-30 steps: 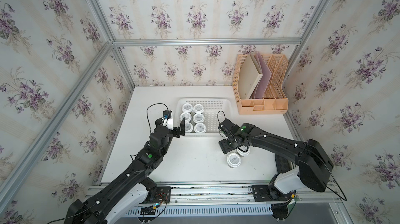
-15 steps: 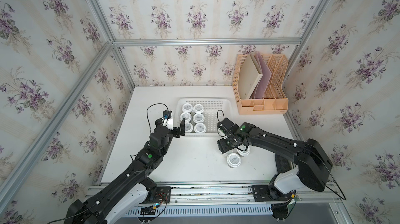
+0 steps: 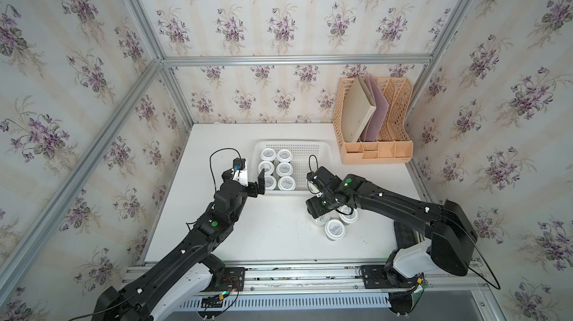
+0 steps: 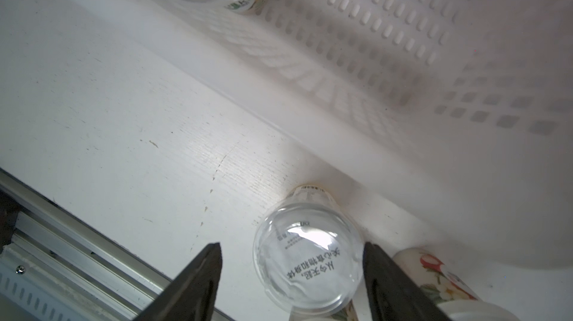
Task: Put the yogurt in the basket
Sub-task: Pick up the yogurt from the center of the board.
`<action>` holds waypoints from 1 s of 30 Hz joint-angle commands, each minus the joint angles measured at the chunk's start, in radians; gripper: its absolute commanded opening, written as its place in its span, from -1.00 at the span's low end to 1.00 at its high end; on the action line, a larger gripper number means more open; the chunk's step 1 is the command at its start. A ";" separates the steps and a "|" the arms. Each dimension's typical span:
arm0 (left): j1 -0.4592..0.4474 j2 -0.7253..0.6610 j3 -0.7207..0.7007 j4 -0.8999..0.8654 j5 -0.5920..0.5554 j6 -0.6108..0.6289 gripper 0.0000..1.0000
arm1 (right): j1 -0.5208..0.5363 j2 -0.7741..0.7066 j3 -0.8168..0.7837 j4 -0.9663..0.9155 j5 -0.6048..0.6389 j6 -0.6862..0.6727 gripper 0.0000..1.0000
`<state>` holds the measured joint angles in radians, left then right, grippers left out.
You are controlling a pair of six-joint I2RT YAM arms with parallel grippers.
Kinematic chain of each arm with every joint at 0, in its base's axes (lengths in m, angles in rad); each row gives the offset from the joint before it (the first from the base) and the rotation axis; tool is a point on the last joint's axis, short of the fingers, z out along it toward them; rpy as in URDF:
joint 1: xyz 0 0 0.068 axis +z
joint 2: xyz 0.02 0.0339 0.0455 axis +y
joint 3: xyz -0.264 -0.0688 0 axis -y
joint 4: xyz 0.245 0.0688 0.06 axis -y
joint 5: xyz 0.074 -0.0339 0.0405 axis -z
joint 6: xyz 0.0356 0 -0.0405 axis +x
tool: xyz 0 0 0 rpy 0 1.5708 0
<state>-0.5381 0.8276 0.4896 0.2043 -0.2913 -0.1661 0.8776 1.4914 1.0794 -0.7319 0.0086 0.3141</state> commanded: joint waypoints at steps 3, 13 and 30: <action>0.001 -0.002 0.003 0.017 -0.008 0.002 0.98 | 0.000 -0.005 -0.005 -0.047 0.038 0.008 0.57; 0.000 0.004 0.003 0.020 -0.008 0.000 0.99 | 0.008 0.007 -0.021 -0.044 0.005 0.008 0.60; 0.000 0.001 0.004 0.018 -0.009 0.000 0.99 | 0.023 0.039 -0.036 -0.031 -0.001 0.016 0.51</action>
<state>-0.5381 0.8307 0.4896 0.2043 -0.2916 -0.1661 0.8982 1.5269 1.0420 -0.7609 0.0063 0.3180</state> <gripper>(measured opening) 0.993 0.762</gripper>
